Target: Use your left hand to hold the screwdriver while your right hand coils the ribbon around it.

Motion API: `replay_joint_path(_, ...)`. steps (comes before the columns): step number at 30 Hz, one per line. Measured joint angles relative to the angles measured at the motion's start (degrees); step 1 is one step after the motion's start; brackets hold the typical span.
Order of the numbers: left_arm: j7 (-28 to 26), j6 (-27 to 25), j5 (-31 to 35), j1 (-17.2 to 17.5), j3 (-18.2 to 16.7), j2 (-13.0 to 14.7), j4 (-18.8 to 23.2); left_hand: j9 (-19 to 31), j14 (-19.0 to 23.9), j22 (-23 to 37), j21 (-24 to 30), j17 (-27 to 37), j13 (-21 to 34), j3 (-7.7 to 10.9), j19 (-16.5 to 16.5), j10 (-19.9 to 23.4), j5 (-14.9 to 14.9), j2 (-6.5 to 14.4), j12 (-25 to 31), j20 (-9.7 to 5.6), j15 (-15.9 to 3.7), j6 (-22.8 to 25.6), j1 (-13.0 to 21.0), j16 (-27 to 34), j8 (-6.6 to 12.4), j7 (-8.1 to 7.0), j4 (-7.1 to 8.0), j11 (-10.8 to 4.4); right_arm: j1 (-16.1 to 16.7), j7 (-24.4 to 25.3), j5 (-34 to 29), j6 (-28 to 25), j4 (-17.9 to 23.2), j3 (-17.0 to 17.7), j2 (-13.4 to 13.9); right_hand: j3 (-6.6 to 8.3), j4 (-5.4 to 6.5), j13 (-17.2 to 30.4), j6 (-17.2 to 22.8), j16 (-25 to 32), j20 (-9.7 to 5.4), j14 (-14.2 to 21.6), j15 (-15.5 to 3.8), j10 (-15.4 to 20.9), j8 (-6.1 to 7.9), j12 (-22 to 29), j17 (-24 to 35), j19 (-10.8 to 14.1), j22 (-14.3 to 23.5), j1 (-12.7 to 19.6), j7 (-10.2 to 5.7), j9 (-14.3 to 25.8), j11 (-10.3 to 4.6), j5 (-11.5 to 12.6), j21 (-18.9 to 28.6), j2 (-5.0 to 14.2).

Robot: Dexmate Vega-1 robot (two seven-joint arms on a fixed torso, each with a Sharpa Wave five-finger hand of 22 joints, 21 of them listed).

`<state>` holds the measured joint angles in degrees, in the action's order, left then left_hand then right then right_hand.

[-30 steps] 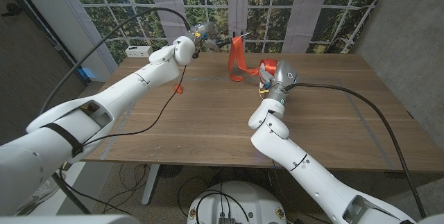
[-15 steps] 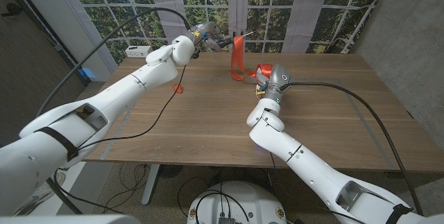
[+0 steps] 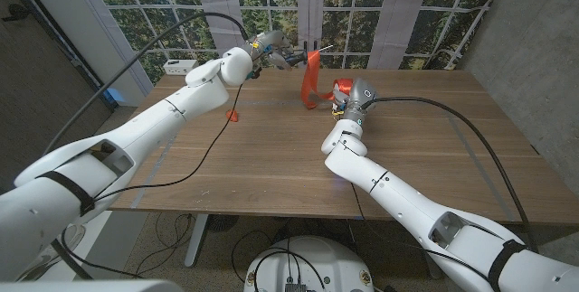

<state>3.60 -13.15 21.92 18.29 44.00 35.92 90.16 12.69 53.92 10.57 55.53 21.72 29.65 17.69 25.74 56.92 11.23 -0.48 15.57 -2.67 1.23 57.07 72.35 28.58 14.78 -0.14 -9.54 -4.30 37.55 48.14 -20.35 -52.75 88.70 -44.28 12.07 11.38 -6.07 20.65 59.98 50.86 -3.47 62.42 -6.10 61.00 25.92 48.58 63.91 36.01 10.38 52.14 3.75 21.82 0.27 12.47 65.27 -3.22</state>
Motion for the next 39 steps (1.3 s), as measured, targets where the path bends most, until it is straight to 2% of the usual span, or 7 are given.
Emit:
replay_joint_path(11,2.48,0.28,-0.77,1.09,-0.79,1.36,2.38,-0.01,0.4,0.01,0.33,0.0,0.0,0.0,-0.61,0.0,-0.15,-0.01,-0.1,0.01,0.01,0.22,0.01,-0.28,-0.35,-0.18,0.01,0.0,-3.8,0.04,0.88,1.03,-2.99,-1.15,0.2,-0.24,0.23,0.11,0.0,0.0,0.31,0.0,0.0,0.0,-0.3,-0.18,0.14,-0.3,0.01,0.16,0.0,0.83,0.0,0.0,0.4,0.15)
replay_joint_path(20,4.24,0.11,-1.02,1.62,-1.19,2.16,3.83,-0.04,0.39,0.0,0.65,0.0,0.0,0.01,-0.7,0.0,-0.17,-0.02,-0.22,0.1,0.0,0.48,0.02,-0.46,-0.31,-0.08,0.02,0.0,-7.1,-0.12,1.14,1.26,-5.42,-1.8,0.32,-0.24,0.23,0.17,0.0,0.0,0.0,0.0,0.0,0.0,-0.5,-0.32,-0.26,-0.61,0.01,0.16,-0.01,1.31,0.0,-0.45,0.64,0.15)
replay_joint_path(27,5.71,-0.25,-1.01,1.79,-1.22,2.75,4.9,-0.07,0.4,-0.05,1.06,0.0,0.0,0.0,-0.71,0.53,0.07,-0.03,-0.24,0.11,0.01,0.49,0.02,-0.51,-0.21,-0.09,0.02,0.51,-8.58,-0.33,1.15,0.91,-5.71,-1.95,0.87,-0.55,0.4,0.21,0.0,0.0,0.21,0.0,0.0,0.01,-0.69,-0.41,-0.09,-0.82,0.01,0.16,-0.01,1.67,0.0,-0.45,0.85,0.15)
replay_joint_path(39,7.45,-0.9,-0.88,2.2,-1.38,3.47,6.04,-0.06,0.65,-0.05,1.5,0.0,0.0,-0.01,-0.9,0.53,0.07,-0.04,-0.05,0.31,0.2,0.5,0.04,-0.38,-0.17,-0.09,0.04,0.5,-10.56,-0.46,0.3,0.17,-5.25,-1.95,2.03,-0.52,0.44,0.26,0.31,-0.14,0.23,0.22,-0.22,0.22,-1.08,-0.74,-0.26,-0.83,0.02,0.16,-0.32,1.84,-0.21,-0.45,1.07,0.15)
